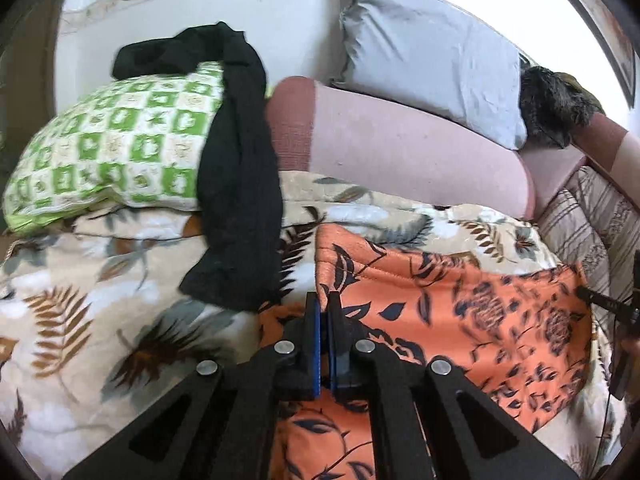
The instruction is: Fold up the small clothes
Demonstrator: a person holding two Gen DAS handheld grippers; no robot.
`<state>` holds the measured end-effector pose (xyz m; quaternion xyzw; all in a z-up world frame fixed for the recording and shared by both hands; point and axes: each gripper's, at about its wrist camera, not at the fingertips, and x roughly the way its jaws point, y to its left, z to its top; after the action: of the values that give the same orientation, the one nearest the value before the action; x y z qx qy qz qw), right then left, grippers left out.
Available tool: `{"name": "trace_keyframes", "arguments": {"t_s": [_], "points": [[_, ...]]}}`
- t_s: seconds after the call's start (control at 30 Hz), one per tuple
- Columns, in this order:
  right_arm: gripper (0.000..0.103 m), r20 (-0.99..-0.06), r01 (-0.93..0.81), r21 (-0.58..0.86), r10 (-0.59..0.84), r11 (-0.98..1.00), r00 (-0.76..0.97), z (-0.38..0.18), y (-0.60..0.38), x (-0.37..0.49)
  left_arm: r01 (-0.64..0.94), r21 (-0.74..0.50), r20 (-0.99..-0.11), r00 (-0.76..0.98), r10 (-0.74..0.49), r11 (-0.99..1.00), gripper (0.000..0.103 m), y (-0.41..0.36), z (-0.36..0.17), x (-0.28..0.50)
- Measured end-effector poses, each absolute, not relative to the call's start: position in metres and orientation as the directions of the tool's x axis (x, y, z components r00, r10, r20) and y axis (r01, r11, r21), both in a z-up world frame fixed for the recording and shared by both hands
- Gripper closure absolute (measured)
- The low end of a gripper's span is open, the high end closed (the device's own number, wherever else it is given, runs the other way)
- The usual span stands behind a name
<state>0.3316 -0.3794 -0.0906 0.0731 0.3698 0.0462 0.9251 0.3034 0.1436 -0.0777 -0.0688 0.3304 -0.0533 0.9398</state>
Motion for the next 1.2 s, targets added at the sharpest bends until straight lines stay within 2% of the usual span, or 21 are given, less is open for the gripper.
{"name": "trace_keyframes", "arguments": {"t_s": [0.07,0.17,0.2,0.23,0.27,0.3,0.43,0.47,0.5,0.53,0.67,0.93,0.97,1.03,1.1,1.2], "points": [[0.095,-0.699,-0.027,0.167,0.138,0.986,0.702,-0.108,-0.383,0.346,0.003,-0.18,-0.677,0.725,-0.126,0.984,0.1,0.15,-0.101,0.325],[0.093,-0.82,0.035,0.204,0.151,0.978,0.553,-0.162,-0.395,0.376,-0.13,-0.148,-0.802,0.596,-0.042,0.98,0.098,0.164,-0.156,0.367],[0.091,-0.808,0.048,0.217,0.152,0.975,0.57,-0.167,-0.399,0.373,-0.153,-0.158,-0.835,0.548,-0.05,0.975,0.092,0.168,-0.172,0.375],[0.09,-0.793,0.062,0.213,0.136,0.975,0.593,-0.163,-0.4,0.368,-0.152,-0.166,-0.82,0.57,-0.051,0.974,0.087,0.169,-0.171,0.374],[0.081,-0.786,0.081,0.201,0.112,0.976,0.607,-0.157,-0.4,0.363,-0.144,-0.152,-0.809,0.586,-0.039,0.978,0.081,0.168,-0.167,0.371],[0.073,-0.78,0.082,0.182,0.093,0.98,0.619,-0.149,-0.399,0.358,-0.135,-0.138,-0.801,0.598,-0.031,0.981,0.071,0.167,-0.16,0.366],[0.066,-0.733,0.046,0.126,0.061,0.991,0.678,-0.109,-0.392,0.335,-0.039,-0.178,-0.749,0.653,-0.11,0.983,0.059,0.165,-0.126,0.324],[0.056,-0.717,0.036,0.151,0.085,0.988,0.692,-0.1,-0.391,0.327,-0.014,-0.182,-0.746,0.653,-0.129,0.983,0.057,0.164,-0.121,0.311],[0.037,-0.693,0.022,0.18,0.111,0.983,0.712,-0.089,-0.388,0.313,0.009,-0.198,-0.741,0.653,-0.156,0.98,0.048,0.163,-0.118,0.296],[0.033,-0.675,0.01,0.191,0.124,0.982,0.728,-0.083,-0.384,0.302,0.029,-0.214,-0.738,0.649,-0.181,0.976,0.044,0.163,-0.117,0.281],[0.033,-0.642,-0.025,0.248,0.183,0.969,0.745,-0.08,-0.366,0.251,0.099,-0.243,-0.757,0.602,-0.253,0.965,0.044,0.155,-0.128,0.245],[0.033,-0.713,-0.014,0.305,0.238,0.952,0.659,-0.129,-0.352,0.218,0.08,-0.285,-0.788,0.548,-0.281,0.955,0.044,0.15,-0.149,0.245],[0.033,-0.713,-0.012,0.311,0.242,0.95,0.658,-0.13,-0.352,0.217,0.078,-0.297,-0.785,0.547,-0.29,0.952,0.048,0.151,-0.148,0.247],[0.033,-0.705,-0.012,0.33,0.255,0.944,0.662,-0.132,-0.353,0.214,0.097,-0.287,-0.777,0.558,-0.291,0.953,0.083,0.149,-0.141,0.245],[0.033,-0.702,-0.013,0.34,0.263,0.94,0.661,-0.134,-0.353,0.217,0.129,-0.253,-0.784,0.554,-0.281,0.959,0.096,0.141,-0.136,0.242],[0.033,-0.707,-0.012,0.351,0.273,0.936,0.653,-0.14,-0.353,0.222,0.118,-0.316,-0.777,0.537,-0.328,0.942,0.099,0.143,-0.136,0.236]]}}
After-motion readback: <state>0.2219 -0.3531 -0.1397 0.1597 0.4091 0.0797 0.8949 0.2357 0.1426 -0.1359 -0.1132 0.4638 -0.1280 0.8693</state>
